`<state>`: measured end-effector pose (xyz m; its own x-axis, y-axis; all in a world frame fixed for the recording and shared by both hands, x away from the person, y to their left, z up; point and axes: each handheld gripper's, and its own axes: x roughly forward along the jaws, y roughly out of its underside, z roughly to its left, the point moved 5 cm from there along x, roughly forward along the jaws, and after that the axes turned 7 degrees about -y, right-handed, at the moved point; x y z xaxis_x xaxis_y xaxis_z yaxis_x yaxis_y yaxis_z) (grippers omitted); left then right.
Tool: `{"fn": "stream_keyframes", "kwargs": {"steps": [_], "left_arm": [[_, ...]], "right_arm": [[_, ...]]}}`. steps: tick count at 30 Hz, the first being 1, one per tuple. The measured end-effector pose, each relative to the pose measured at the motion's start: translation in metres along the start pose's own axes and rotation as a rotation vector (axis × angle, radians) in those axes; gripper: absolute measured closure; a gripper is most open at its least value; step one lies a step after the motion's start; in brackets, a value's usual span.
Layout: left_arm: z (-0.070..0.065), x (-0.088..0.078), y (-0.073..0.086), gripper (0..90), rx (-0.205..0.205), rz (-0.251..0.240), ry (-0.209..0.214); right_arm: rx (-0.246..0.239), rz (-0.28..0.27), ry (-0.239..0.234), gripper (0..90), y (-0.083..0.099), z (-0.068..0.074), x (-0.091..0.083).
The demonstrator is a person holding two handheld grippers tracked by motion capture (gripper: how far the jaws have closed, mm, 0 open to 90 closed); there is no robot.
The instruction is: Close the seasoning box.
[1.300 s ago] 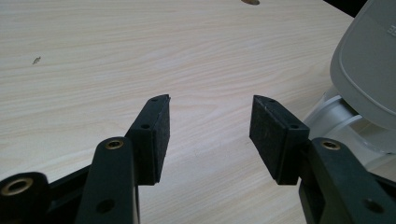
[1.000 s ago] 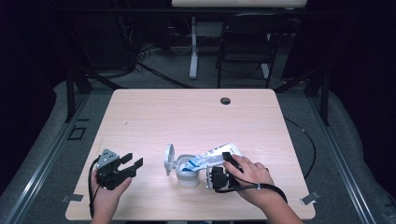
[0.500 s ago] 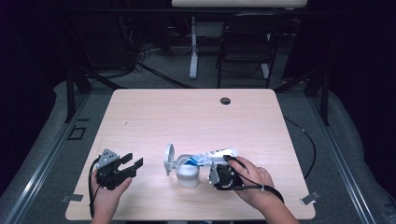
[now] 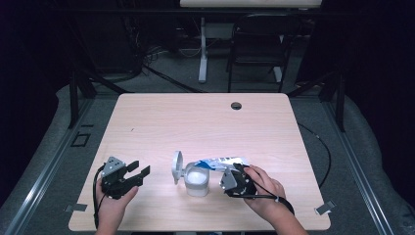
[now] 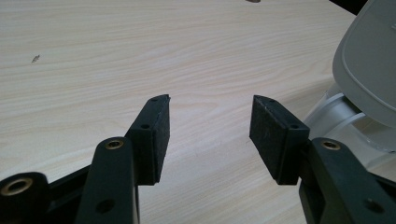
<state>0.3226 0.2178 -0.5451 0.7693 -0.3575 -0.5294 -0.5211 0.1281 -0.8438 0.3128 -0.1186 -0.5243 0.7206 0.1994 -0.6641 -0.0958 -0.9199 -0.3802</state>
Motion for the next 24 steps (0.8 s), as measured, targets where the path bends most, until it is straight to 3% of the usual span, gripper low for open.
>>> {"fn": "stream_keyframes", "kwargs": {"steps": [9,14,24], "left_arm": [[-0.0003,0.0002,0.0,48.4,0.002,0.0,-0.003],[-0.0003,0.0005,0.0002,48.4,0.002,0.0,-0.001],[-0.0003,0.0008,0.0005,48.4,0.002,0.002,-0.001]], "right_arm": [[0.115,-0.073,-0.043,86.6,-0.0008,0.0029,-0.0003],[0.144,-0.09,-0.062,86.6,-0.0018,0.0036,-0.001],[0.282,-0.159,-0.106,86.7,0.0019,0.0,-0.0016]]}}
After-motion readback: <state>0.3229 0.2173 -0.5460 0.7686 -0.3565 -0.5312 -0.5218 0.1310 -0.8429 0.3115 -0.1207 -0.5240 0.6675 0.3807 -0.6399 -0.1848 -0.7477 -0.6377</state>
